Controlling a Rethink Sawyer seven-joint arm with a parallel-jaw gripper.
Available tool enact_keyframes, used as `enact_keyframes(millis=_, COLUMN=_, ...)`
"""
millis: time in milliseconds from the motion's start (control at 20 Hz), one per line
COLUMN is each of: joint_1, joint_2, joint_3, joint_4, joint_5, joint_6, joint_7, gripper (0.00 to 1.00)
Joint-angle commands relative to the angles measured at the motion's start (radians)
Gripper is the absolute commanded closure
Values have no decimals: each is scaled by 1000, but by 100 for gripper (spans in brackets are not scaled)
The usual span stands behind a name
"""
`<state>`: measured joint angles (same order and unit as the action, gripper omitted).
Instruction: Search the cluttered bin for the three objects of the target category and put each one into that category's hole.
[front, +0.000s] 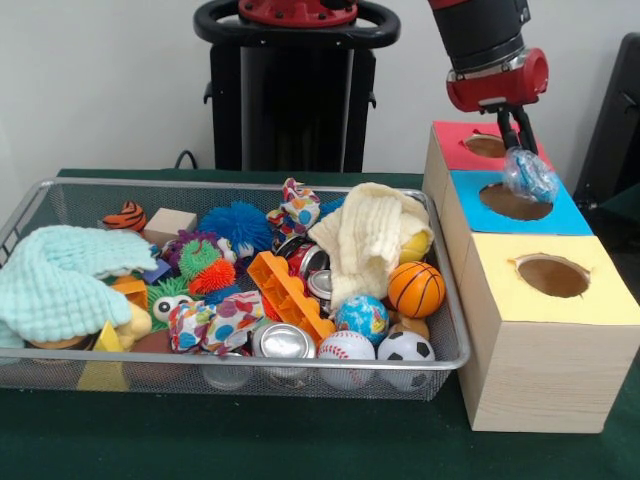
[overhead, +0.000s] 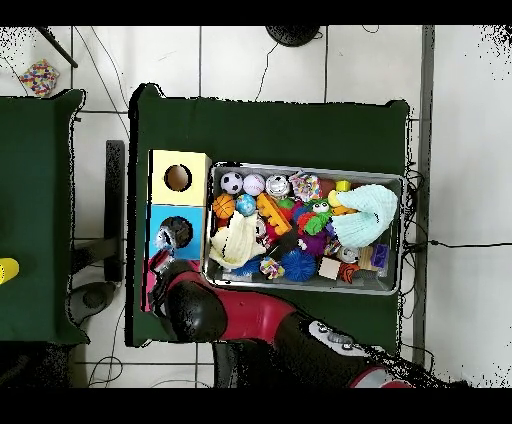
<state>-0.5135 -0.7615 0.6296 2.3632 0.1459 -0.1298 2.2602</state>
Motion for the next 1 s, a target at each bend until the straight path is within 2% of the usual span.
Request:
enact_keyframes(millis=50, joint_1=26, joint_2=-15, joint_3=-95, joint_4=-114, joint_5=54, joint_6=-20, joint_7=156, gripper=0)
enact_keyframes(millis=500, joint_1=38, joint_2=-18, joint_3=-117, joint_4=-132, joint_5=42, joint_6=0, joint_7=138, gripper=0)
enact_keyframes(millis=800, joint_1=23, joint_2=-6, joint_3=-100, joint_4=-134, joint_5=36, joint_6=1, joint_7=144, gripper=0)
enact_keyframes(millis=1000, joint_1=35, joint_2=-18, joint_3=-130, joint_4=-144, joint_5=41, joint_6=25, joint_7=124, gripper=0)
